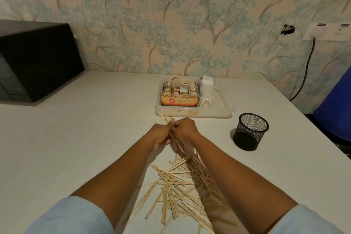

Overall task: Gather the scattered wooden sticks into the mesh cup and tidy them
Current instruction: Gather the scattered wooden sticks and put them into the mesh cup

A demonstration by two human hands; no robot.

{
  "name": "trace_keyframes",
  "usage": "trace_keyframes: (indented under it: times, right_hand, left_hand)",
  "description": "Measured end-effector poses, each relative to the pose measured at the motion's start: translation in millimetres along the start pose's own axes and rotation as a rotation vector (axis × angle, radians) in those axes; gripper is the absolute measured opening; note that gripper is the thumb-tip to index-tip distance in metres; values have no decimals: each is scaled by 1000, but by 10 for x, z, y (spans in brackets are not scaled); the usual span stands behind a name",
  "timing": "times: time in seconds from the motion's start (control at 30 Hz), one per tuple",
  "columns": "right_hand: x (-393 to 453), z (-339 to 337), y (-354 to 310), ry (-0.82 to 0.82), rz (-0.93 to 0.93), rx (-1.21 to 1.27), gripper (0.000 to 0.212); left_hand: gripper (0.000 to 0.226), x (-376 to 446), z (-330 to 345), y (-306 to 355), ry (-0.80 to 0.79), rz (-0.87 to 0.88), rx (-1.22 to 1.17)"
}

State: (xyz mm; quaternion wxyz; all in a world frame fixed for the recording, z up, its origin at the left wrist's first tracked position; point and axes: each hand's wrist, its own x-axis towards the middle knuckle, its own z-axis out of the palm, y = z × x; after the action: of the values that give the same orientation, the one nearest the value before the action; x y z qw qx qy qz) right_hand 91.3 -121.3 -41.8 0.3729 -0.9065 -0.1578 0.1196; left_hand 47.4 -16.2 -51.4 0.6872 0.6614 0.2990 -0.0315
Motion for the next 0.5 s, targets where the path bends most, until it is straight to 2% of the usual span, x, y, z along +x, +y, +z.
trace_keyframes:
  times: [0.13, 0.23, 0.43, 0.5]
  right_hand:
    - [-24, -19, 34, 49, -72, 200, 8]
    - [-17, -26, 20, 148, -54, 332, 24]
    - [-11, 23, -28, 278, -121, 345, 23]
    - [-12, 36, -39, 284, -144, 387, 22]
  left_hand:
    - [42, 12, 20, 34, -78, 25, -45]
    - [37, 35, 41, 70, -81, 51, -137]
    - [32, -9, 25, 198, -66, 105, -149]
    - [33, -13, 18, 237, -13, 129, -112]
